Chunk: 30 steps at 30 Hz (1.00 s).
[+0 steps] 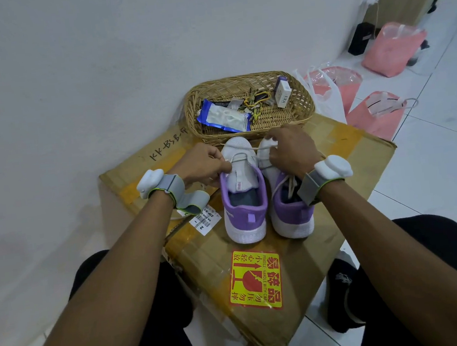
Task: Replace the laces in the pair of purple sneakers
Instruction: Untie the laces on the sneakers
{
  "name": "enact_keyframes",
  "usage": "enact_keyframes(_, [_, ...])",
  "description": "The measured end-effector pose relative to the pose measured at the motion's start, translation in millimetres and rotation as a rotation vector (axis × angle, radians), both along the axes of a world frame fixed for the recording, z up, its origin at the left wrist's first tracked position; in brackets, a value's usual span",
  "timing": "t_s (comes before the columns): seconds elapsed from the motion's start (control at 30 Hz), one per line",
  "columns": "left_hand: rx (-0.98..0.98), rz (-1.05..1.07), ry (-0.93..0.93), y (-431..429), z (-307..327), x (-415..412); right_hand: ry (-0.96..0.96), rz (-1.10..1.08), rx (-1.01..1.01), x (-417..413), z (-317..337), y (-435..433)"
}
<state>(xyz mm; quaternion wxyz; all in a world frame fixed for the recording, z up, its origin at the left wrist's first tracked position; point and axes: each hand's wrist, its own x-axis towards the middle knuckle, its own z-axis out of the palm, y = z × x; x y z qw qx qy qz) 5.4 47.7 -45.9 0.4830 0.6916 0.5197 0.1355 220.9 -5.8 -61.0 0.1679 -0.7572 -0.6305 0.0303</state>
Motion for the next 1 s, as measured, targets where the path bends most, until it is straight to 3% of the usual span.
enact_keyframes(0.2, [-0.015, -0.015, -0.003, 1, 0, 0, 0.126, 0.266, 0.021, -13, 2, 22])
enact_keyframes(0.77, [-0.075, -0.074, 0.055, 7, 7, 7, -0.057, 0.212, -0.113, -52, 0, 64])
enact_keyframes(1.0, [-0.035, -0.066, 0.080, 6, 7, 10, 0.473, 0.162, -0.010, -22, 16, 45])
